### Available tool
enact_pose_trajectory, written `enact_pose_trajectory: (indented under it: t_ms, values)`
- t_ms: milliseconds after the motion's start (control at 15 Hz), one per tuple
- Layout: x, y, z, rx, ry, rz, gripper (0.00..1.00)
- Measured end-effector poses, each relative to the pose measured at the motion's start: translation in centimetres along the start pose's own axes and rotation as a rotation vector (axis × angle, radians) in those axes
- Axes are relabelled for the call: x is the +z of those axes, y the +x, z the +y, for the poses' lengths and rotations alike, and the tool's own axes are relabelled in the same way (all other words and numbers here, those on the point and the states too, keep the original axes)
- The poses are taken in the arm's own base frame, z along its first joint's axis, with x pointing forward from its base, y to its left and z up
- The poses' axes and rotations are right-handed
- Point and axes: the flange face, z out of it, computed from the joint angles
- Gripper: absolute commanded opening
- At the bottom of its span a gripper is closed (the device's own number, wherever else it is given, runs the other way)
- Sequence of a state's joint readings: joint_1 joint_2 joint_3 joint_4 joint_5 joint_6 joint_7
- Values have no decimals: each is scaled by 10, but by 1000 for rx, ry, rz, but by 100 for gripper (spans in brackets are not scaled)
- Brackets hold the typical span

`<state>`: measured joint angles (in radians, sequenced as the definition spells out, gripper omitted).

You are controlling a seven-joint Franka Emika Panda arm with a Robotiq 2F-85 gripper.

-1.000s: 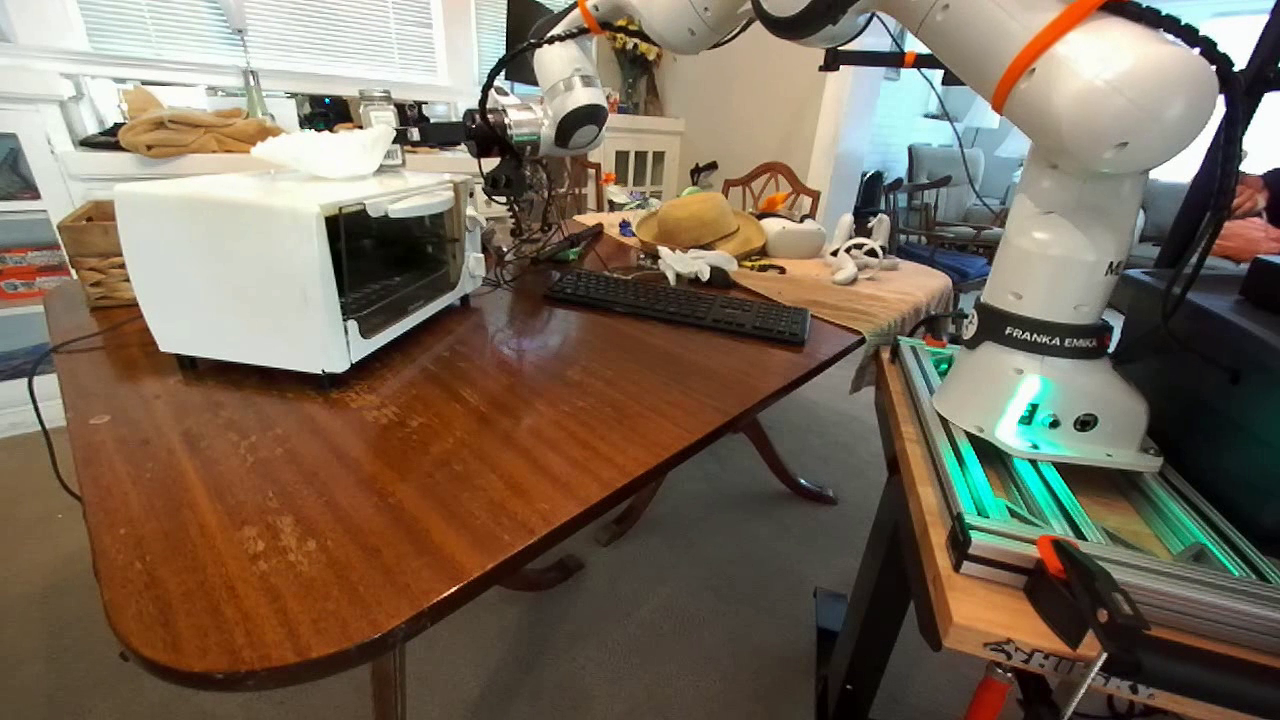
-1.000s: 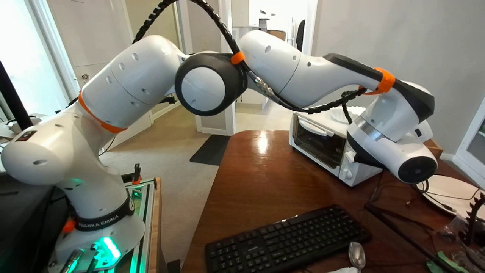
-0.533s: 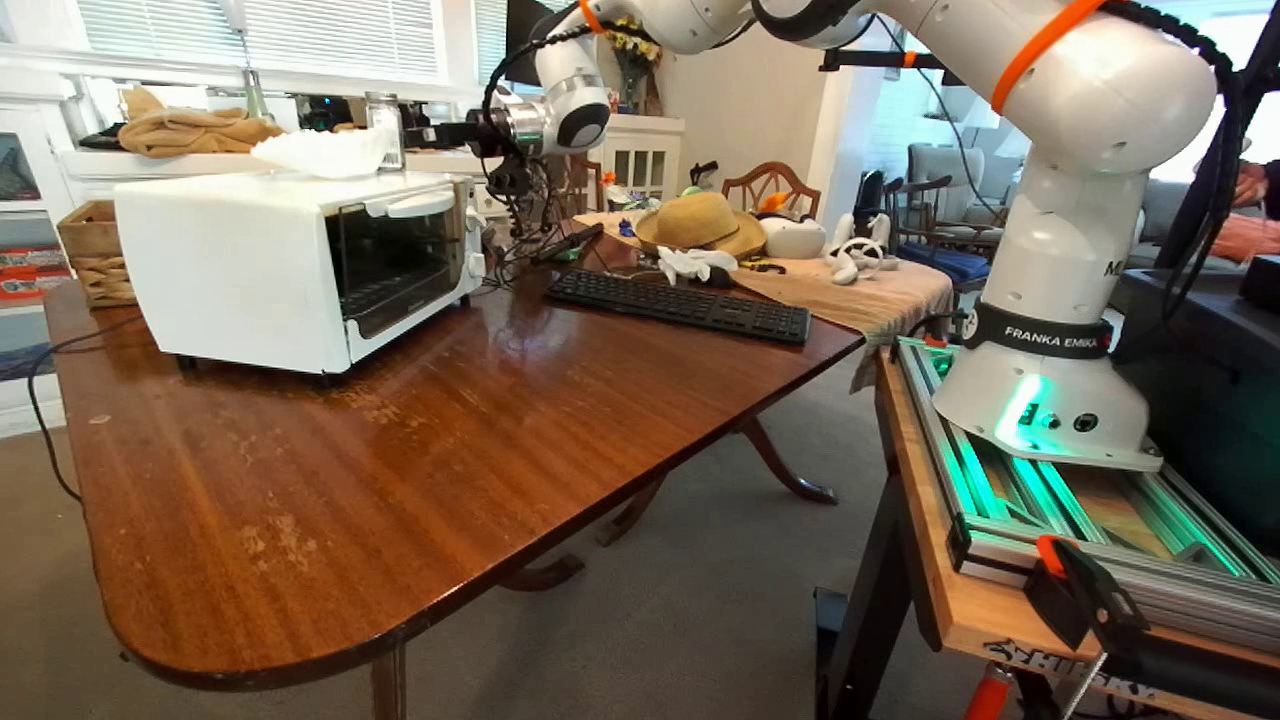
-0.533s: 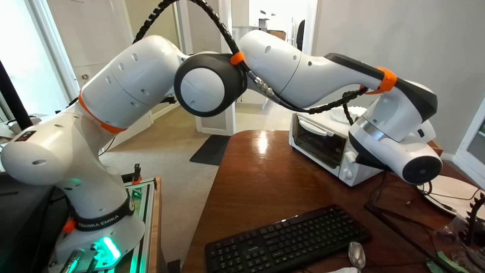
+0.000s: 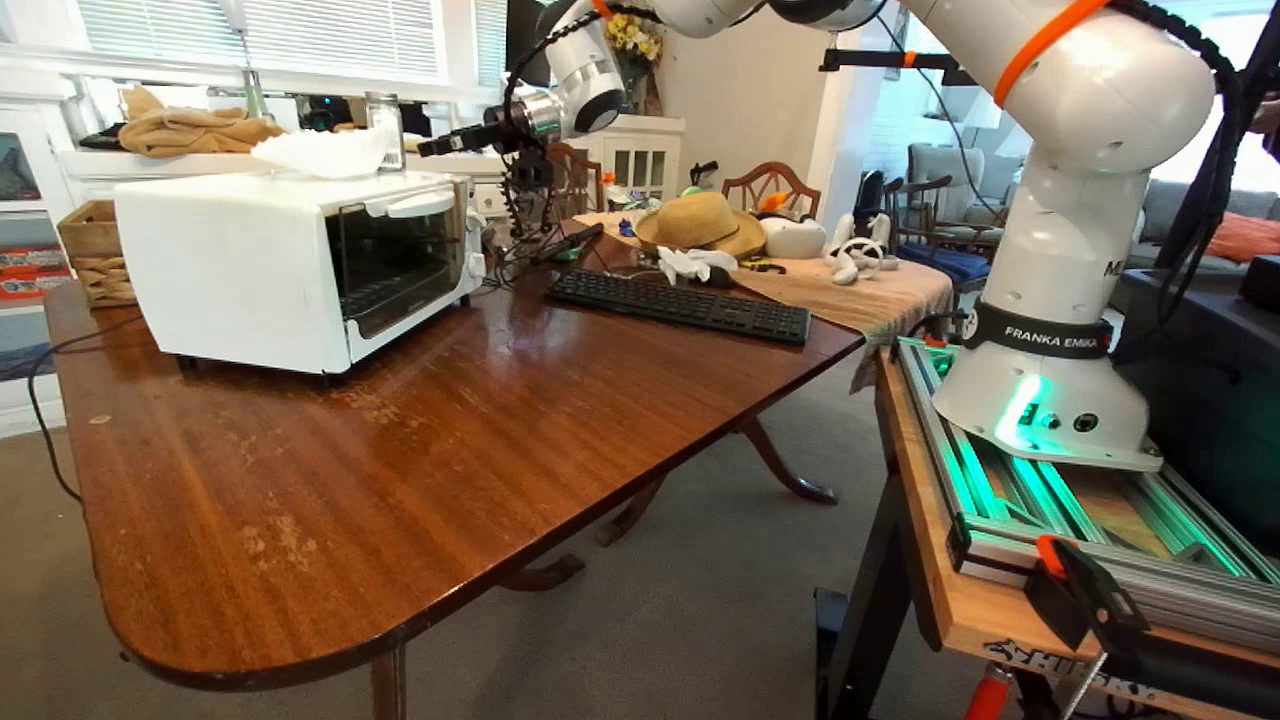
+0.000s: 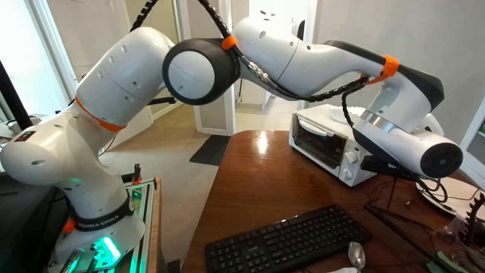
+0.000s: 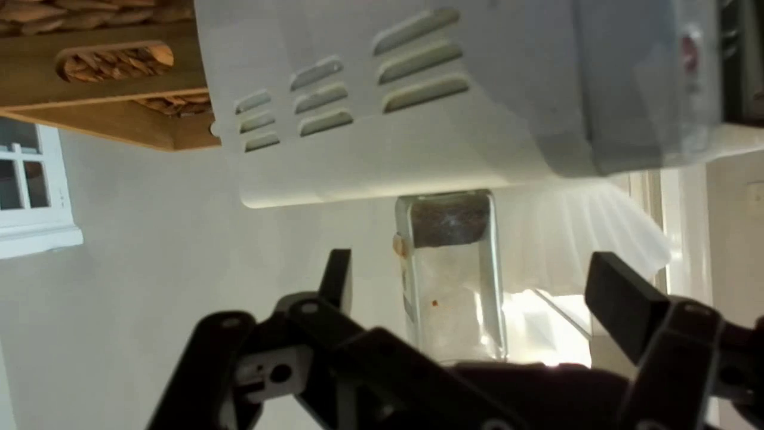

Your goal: Put the white paper plate and the glass container on the microwave

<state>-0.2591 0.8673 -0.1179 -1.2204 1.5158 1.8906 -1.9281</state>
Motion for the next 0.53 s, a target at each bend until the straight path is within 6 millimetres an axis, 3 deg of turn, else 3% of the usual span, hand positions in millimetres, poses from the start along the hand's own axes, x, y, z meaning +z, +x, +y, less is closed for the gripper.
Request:
enact_pose_trajectory:
  t_ms: [267, 533]
  values:
    - [-53, 4, -22, -28, 15, -208, 100]
    - [-100, -2, -57, -44, 58, -422, 100]
